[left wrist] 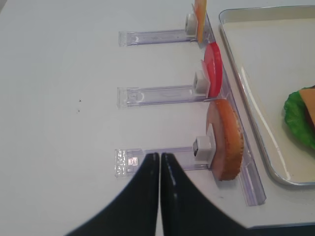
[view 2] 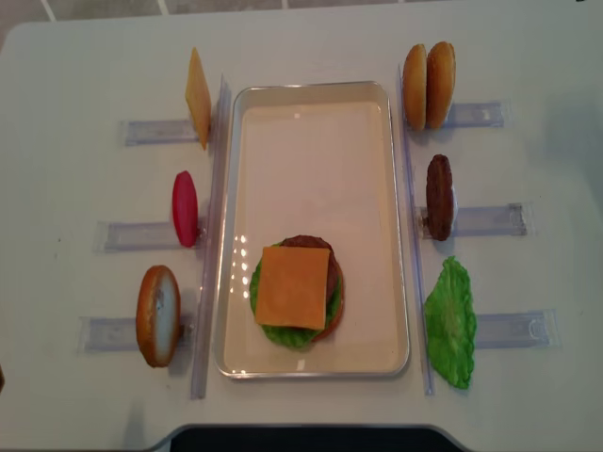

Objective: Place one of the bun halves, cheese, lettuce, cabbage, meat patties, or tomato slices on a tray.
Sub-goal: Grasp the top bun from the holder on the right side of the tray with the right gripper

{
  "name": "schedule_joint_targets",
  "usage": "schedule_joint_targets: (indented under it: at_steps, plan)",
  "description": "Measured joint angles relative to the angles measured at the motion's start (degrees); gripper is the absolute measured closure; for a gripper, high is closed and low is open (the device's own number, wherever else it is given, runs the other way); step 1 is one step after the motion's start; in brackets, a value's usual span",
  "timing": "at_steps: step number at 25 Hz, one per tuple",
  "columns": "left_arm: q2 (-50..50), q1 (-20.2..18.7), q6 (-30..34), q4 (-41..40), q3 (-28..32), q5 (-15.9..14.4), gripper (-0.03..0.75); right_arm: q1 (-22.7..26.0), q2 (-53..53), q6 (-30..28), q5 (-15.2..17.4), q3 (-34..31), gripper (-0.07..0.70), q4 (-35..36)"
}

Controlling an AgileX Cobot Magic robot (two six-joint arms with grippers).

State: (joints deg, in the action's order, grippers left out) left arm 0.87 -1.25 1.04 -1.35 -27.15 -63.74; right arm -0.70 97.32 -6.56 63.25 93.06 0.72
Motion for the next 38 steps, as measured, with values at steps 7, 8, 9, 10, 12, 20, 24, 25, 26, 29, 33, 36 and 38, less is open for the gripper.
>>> schedule_joint_targets:
  at_steps: [7, 8, 9, 10, 12, 20, 24, 25, 26, 29, 33, 36, 38]
  plan:
    - [0.0, 0.0, 0.0, 0.0, 0.0, 0.0, 0.715, 0.0, 6.2, 0.0, 1.2, 5.8, 0.22, 0.0]
    - [0.0, 0.0, 0.0, 0.0, 0.0, 0.0, 0.715, 0.0, 6.9, 0.0, 1.3, 5.8, 0.22, 0.0]
    - [0.0, 0.0, 0.0, 0.0, 0.0, 0.0, 0.715, 0.0, 7.5, 0.0, 1.5, 5.8, 0.22, 0.0]
    - [0.0, 0.0, 0.0, 0.0, 0.0, 0.0, 0.715, 0.0, 8.2, 0.0, 1.6, 5.8, 0.22, 0.0]
    - [0.0, 0.0, 0.0, 0.0, 0.0, 0.0, 0.715, 0.1, 9.3, 0.0, 1.7, 5.8, 0.22, 0.1]
    - [0.0, 0.0, 0.0, 0.0, 0.0, 0.0, 0.715, 0.2, 10.0, 1.6, 4.2, 6.8, 0.22, 0.0]
    - [0.0, 0.0, 0.0, 0.0, 0.0, 0.0, 0.715, 0.2, 10.0, 5.5, 5.5, 8.6, 0.22, 0.1]
    - [0.0, 0.0, 0.0, 0.0, 0.0, 0.0, 0.722, 0.1, 10.0, 6.2, 5.9, 8.9, 0.22, 0.2]
    - [0.0, 0.0, 0.0, 0.0, 0.0, 0.0, 0.722, -0.1, 10.0, 7.0, 6.2, 9.1, 0.22, 0.3]
    - [0.0, 0.0, 0.0, 0.0, 0.0, 0.0, 0.722, -1.5, 10.0, 10.1, 6.7, 9.1, 0.22, 0.3]
    - [0.0, 0.0, 0.0, 0.0, 0.0, 0.0, 0.722, -5.4, 10.0, 12.4, 6.7, 9.1, 0.22, 0.4]
    - [0.0, 0.0, 0.0, 0.0, 0.0, 0.0, 0.722, -8.6, 10.0, 14.6, 6.6, 9.1, 0.22, 0.4]
    - [0.0, 0.0, 0.0, 0.0, 0.0, 0.0, 0.722, -10.6, 10.0, 15.7, 6.6, 9.1, 0.22, 0.6]
